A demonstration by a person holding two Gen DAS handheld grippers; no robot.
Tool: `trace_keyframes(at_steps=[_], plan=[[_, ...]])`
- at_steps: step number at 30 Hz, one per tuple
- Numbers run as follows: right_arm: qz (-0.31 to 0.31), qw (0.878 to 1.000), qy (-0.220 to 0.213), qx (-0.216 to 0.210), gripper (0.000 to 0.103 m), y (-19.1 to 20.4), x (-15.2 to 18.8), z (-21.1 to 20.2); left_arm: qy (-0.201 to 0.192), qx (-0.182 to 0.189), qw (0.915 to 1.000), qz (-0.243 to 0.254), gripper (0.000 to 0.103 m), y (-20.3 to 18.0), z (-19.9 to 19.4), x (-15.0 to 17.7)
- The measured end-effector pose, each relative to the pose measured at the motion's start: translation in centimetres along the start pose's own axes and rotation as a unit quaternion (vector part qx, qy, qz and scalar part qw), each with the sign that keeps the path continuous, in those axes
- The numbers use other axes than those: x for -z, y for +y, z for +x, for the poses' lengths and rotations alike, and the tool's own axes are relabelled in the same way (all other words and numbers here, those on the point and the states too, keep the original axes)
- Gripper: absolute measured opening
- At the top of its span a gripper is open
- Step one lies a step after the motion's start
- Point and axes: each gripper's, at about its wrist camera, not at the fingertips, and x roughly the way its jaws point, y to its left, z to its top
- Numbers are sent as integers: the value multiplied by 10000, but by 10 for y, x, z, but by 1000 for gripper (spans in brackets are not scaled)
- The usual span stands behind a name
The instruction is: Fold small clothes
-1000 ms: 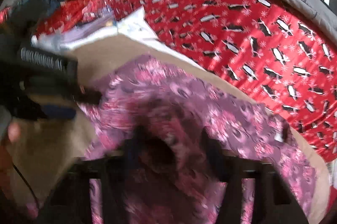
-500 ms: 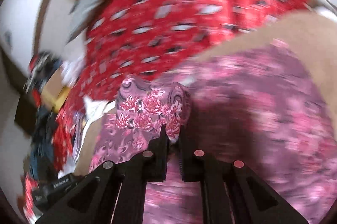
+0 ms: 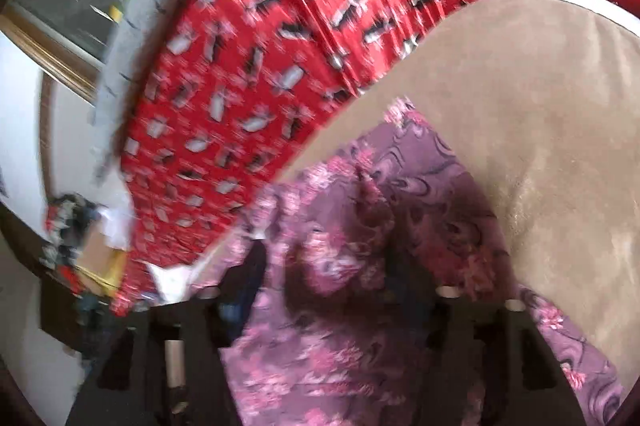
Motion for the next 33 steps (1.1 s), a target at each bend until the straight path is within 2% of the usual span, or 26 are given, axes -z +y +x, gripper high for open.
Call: trace_keyframes(at_steps=[1, 3, 4, 7, 9, 10, 12, 13, 15, 16, 18, 20, 22, 23, 24, 25, 26, 30, 31, 33], plan=[[-45, 9998, 113, 130, 68, 4, 0, 7, -13, 15, 10000, 1, 69, 0, -1, 0], [-258, 9993, 278, -27, 22, 11, 1, 15, -13, 52, 10000, -12, 69, 1, -1, -1], [-391, 9985, 339, -166, 9, 16, -1, 16, 6, 83, 10000, -37, 69, 3, -1, -1], [-539, 9975, -114, -448, 6, 21, -13, -9, 37, 156, 9998, -97, 69, 6, -1, -3], [-422, 9980, -319, -343, 6, 7, -18, -22, 42, 151, 9998, -103, 69, 6, 0, -3], [-358, 9990, -236, -148, 6, -5, -17, -20, 44, 134, 9999, -96, 69, 6, 0, -2], [-237, 9982, 390, 391, 6, -30, -13, 0, 75, 71, 9999, -39, 69, 5, -1, 0], [-137, 9963, 722, 449, 5, -40, -9, 7, 89, 54, 9999, -41, 69, 6, -4, 2], [-122, 9979, 462, 437, 16, -40, -6, -11, -126, 88, 9999, -14, 69, 3, -18, 11], [-281, 9977, 235, 579, 16, -33, -6, -23, -250, 69, 9996, 96, 69, 0, -23, 15], [-691, 9963, -278, 428, 17, -17, -4, -49, -515, -116, 9976, 446, 69, -14, -30, 21], [-1001, 9940, -334, 298, 26, -6, 1, -57, -571, -444, 9946, 746, 74, -24, -19, 26], [-1292, 9905, 183, 434, 29, -4, 8, -40, -195, -588, 9943, 871, 74, -24, 3, 27], [-1395, 9853, 708, 682, 27, -9, 17, -21, -41, -715, 9929, 952, 76, -24, 12, 28], [-1411, 9774, 1304, 884, 25, -18, 26, -3, -102, -821, 9910, 1055, 78, -26, 11, 29], [-1446, 9763, 1347, 881, 25, -20, 30, -1, -51, -837, 9905, 1090, 77, -27, 7, 28], [-1533, 9777, 1157, 850, 27, -16, 30, -10, 110, -779, 9908, 1104, 77, -28, 4, 28], [-1721, 9624, 1845, 1011, 29, -6, 34, -26, 685, -735, 9860, 1330, 77, -18, -14, 38], [-1788, 9579, 1958, 1101, 35, -7, 35, -32, 946, -679, 9840, 1351, 77, -9, -20, 45], [-1940, 9465, 2297, 1170, 36, -14, 45, -55, 1265, -628, 9808, 1342, 77, 11, -31, 59]])
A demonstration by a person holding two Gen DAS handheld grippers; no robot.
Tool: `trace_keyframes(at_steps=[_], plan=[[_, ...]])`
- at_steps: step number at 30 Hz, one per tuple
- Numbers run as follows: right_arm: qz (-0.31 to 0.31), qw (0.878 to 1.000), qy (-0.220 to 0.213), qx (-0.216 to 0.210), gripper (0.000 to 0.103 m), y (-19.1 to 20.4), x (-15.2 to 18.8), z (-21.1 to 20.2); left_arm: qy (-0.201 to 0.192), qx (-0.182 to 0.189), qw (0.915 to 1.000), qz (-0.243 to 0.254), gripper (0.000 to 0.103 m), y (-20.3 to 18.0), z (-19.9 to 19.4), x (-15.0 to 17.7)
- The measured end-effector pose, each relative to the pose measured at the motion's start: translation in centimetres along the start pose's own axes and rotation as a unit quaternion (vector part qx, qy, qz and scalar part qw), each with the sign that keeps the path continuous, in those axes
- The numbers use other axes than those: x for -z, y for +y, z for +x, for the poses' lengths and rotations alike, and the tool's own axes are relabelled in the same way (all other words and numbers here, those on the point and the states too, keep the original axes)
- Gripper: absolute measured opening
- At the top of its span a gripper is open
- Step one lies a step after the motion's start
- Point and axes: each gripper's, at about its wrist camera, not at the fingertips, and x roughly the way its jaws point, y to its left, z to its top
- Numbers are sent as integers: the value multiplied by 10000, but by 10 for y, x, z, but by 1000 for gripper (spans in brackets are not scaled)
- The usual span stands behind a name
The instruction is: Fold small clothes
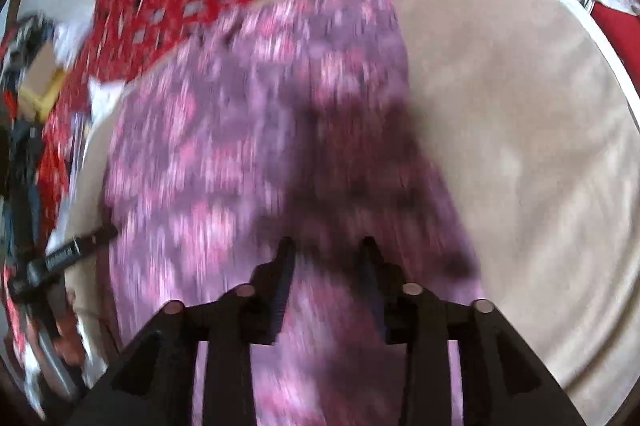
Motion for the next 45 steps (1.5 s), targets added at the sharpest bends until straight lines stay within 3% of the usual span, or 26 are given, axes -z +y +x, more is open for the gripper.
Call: trace_keyframes(at_steps=[4, 7, 12, 17, 20, 25, 26, 27, 28, 29, 30, 32, 38, 45], plan=[[-117, 9998, 125, 72, 47, -17, 51, -31, 254, 72, 9996, -107, 77, 35, -19, 41], [32, 9998, 148, 129, 48, -40, 93, -46, 256, 37, 9990, -375, 77, 68, -30, 70], [575, 9983, 23, -124, 50, -77, 148, -65, 632, 175, 9959, -628, 77, 105, -32, 118], [952, 9944, -18, -468, 53, -100, 183, -66, 827, 478, 9952, -223, 77, 92, -32, 150], [897, 9930, -2, -765, 56, -94, 196, -62, 1008, 579, 9931, 163, 77, 70, -26, 170], [339, 9938, 135, -1051, 56, -75, 209, -59, 895, 278, 9925, 784, 76, 35, -18, 183], [176, 9943, 149, -1038, 53, -70, 211, -60, 890, 309, 9924, 789, 74, 31, -18, 185], [107, 9943, 165, -1048, 51, -69, 212, -60, 906, 332, 9922, 793, 57, 30, -17, 187], [51, 9944, 184, -1043, 44, -66, 213, -61, 1062, 387, 9902, 823, 30, 28, -13, 189], [4, 9946, 203, -1017, 33, -68, 214, -63, 1200, 422, 9885, 819, 17, 27, -9, 192], [-67, 9949, 208, -987, 27, -68, 215, -64, 1282, 407, 9874, 839, 8, 27, -6, 196], [-200, 9957, 237, -869, 8, -65, 217, -65, 1166, 379, 9876, 976, 6, 29, -9, 202], [-403, 9927, 9, -1138, 4, -55, 227, -87, 930, 1431, 9824, 759, 5, 43, -46, 208], [158, 9755, -643, -2098, 4, -50, 222, -123, 359, 2713, 9617, 147, 5, 61, -91, 165]])
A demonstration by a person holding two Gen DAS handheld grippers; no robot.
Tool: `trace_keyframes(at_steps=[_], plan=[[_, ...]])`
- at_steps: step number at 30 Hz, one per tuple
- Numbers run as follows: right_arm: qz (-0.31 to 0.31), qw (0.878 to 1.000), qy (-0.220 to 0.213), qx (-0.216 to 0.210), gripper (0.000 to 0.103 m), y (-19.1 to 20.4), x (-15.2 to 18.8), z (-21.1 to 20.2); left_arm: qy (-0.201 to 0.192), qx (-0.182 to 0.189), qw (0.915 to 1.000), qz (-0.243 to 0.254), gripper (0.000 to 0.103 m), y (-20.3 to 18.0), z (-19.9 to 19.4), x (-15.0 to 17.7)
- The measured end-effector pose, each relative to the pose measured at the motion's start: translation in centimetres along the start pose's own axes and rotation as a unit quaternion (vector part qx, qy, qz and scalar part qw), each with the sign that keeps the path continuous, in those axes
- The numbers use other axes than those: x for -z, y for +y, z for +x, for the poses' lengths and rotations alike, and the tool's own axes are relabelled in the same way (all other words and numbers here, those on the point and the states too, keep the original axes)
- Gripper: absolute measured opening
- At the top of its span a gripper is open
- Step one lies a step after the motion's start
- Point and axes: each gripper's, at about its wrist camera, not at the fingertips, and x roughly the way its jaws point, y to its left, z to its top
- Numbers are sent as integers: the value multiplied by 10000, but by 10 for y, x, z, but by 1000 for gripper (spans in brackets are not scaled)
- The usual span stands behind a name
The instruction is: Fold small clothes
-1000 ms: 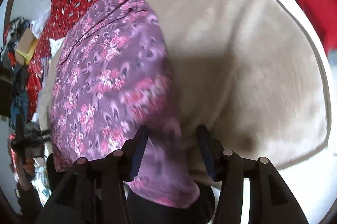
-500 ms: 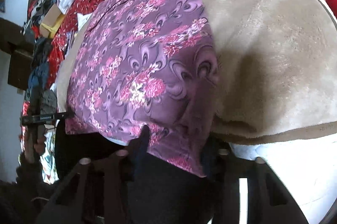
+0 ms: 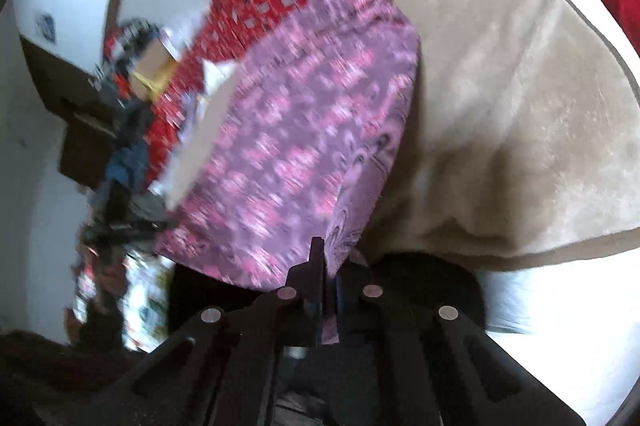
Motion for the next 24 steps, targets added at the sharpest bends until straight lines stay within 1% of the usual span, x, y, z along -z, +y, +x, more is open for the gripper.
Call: trace_keyframes(at_steps=[1, 3, 5, 8, 10, 13, 15, 19, 23, 24], plan=[[63, 9999, -66, -115, 4, 1, -3, -2, -73, 97, 9999, -42, 5, -3, -2, -10], [167, 9989, -245, -353, 4, 6, -11, -5, -234, 241, 9993, -145, 5, -3, -11, -18], [245, 9973, -406, -559, 4, 12, -22, -7, -372, 303, 9985, -271, 5, -5, -9, -30], [345, 9946, -610, -767, 4, 19, -40, -5, -488, 341, 9969, -516, 5, 2, -15, -50], [422, 9930, -708, -840, 4, 19, -55, -4, -554, 364, 9955, -679, 5, 7, -18, -64], [554, 9907, -868, -892, 4, 13, -87, 2, -665, 367, 9940, -784, 5, 13, -24, -88], [683, 9890, -978, -877, 4, 6, -110, 10, -719, 409, 9929, -858, 5, 14, -21, -108], [1028, 9829, -1215, -928, 4, -13, -157, 30, -849, 458, 9900, -1032, 5, 18, -12, -161], [1302, 9758, -1483, -947, 4, -29, -209, 51, -1097, 621, 9839, -1269, 5, 22, 1, -228], [1374, 9740, -1530, -948, 4, -34, -225, 58, -1142, 626, 9830, -1297, 5, 22, 3, -239]])
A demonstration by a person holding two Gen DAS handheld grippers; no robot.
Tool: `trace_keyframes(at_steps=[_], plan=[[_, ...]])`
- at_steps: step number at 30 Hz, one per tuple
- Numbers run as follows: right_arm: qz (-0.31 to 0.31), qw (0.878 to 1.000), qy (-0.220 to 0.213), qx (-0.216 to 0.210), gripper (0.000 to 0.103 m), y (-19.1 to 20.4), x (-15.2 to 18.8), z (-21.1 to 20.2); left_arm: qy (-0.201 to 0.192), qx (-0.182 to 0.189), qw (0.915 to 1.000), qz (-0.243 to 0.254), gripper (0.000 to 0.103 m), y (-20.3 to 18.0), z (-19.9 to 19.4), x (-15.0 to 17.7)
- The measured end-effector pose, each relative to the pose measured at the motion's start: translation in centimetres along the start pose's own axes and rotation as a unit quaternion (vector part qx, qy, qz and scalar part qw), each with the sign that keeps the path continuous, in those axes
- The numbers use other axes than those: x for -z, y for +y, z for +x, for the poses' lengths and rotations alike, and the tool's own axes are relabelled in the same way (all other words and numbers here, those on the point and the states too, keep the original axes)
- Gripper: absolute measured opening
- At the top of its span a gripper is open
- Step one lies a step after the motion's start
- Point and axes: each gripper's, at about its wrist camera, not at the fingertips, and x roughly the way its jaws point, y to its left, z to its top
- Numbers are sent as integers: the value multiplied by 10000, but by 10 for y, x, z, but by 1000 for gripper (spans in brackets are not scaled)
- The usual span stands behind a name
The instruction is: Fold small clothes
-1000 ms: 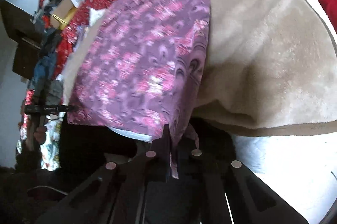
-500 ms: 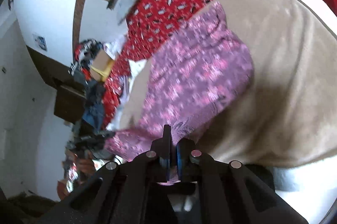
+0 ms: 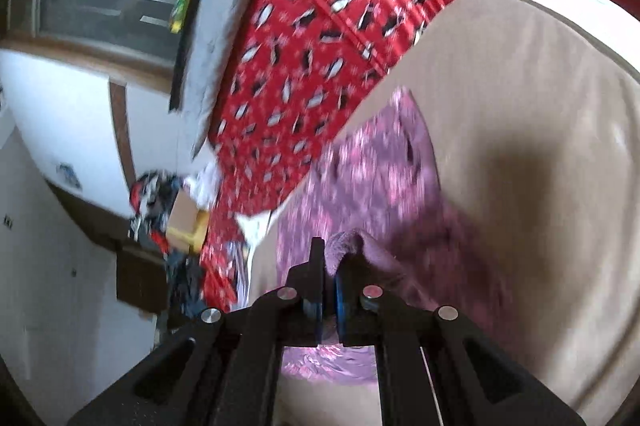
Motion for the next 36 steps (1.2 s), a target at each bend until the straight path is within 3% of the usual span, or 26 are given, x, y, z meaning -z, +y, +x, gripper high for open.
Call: trace_keyframes(at_steps=[8, 10, 13, 15, 17, 18, 21, 22, 24, 27, 29, 31, 36], plan=[[242, 9987, -439, 75, 4, -14, -90, 87, -457, -490, 9977, 108, 5, -21, 65, -94], [413, 9979, -365, 336, 5, -29, -105, 111, -341, -781, 9964, 28, 5, -11, 86, -112], [702, 9935, 5, 897, 9, -51, -115, 139, -46, -569, 9977, -362, 5, 7, 101, -128], [858, 9936, 69, 731, 9, -56, -123, 144, -26, -262, 9986, -456, 5, 11, 100, -137], [981, 9941, -143, 436, 9, -56, -133, 140, -115, 29, 9978, -654, 6, 14, 93, -145], [1014, 9938, -252, 369, 9, -56, -137, 137, -280, 23, 9969, -732, 13, 16, 86, -148], [1227, 9906, -516, 307, 21, -61, -144, 132, -743, -140, 9923, -980, 48, 24, 63, -155], [1306, 9898, -501, 287, 33, -65, -145, 133, -831, -104, 9905, -1089, 49, 29, 55, -155], [1284, 9876, -760, 485, 40, -66, -142, 122, -785, -80, 9932, -857, 49, 32, 48, -153], [1261, 9855, -1079, 350, 48, -73, -139, 101, -595, -510, 9969, -119, 50, 25, 54, -142], [846, 9896, -836, 814, 51, -69, -136, 103, -337, -779, 9955, 431, 52, 17, 69, -132], [496, 9910, -514, 1130, 51, -64, -132, 114, -200, -1053, 9920, 672, 52, 12, 83, -127], [104, 9876, -279, 1541, 53, -66, -123, 135, 241, -1050, 9922, 630, 53, 11, 122, -118]])
